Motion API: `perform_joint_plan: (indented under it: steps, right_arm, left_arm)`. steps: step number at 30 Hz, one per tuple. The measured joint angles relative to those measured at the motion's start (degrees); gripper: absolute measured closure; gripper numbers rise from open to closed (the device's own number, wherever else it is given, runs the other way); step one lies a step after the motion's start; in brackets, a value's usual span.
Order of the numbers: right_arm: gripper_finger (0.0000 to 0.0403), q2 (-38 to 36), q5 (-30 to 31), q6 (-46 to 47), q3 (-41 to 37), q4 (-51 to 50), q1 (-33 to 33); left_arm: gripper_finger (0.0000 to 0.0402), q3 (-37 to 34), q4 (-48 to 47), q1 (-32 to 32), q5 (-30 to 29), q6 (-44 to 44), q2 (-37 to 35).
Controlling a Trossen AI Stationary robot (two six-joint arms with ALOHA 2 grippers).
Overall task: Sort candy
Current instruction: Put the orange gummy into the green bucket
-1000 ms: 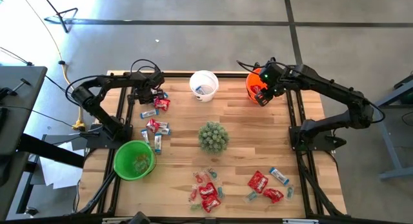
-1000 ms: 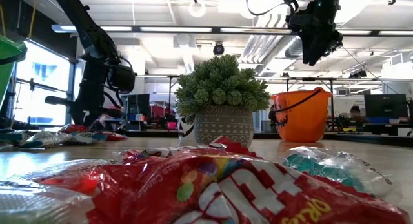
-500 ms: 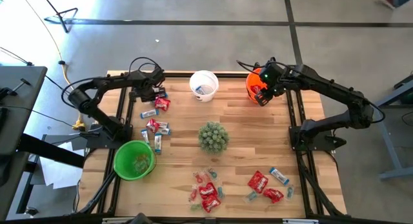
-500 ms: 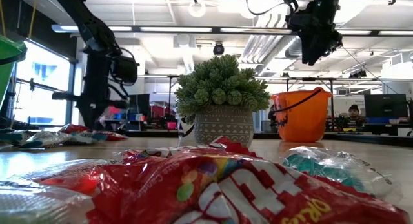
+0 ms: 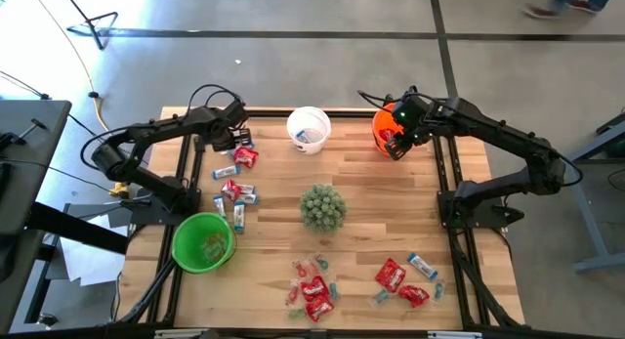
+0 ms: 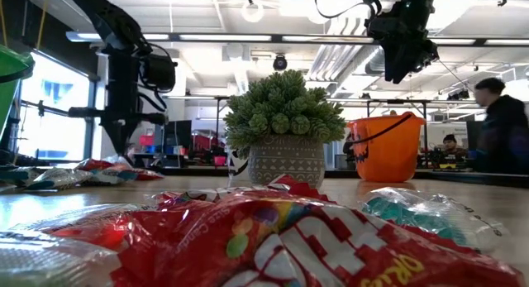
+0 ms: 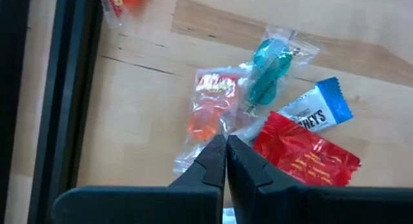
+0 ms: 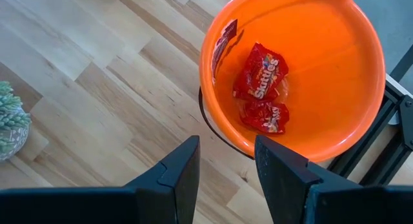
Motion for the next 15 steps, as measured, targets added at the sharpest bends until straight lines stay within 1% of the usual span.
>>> perform_joint_plan:
  steps: [10,15]
  right_arm:
    - [0.0258,0.0,0.02,0.14,0.0,0.31,0.0]
    - [0.0258,0.0,0.02,0.15,0.0,0.44,0.0]
  left_arm:
    - [0.0401,0.02,-2.49,-1.84,-1.04,-1.49,-7.63]
    - [0.0401,0.04,-3.1,-2.05,-2.24,-1.57,-9.76]
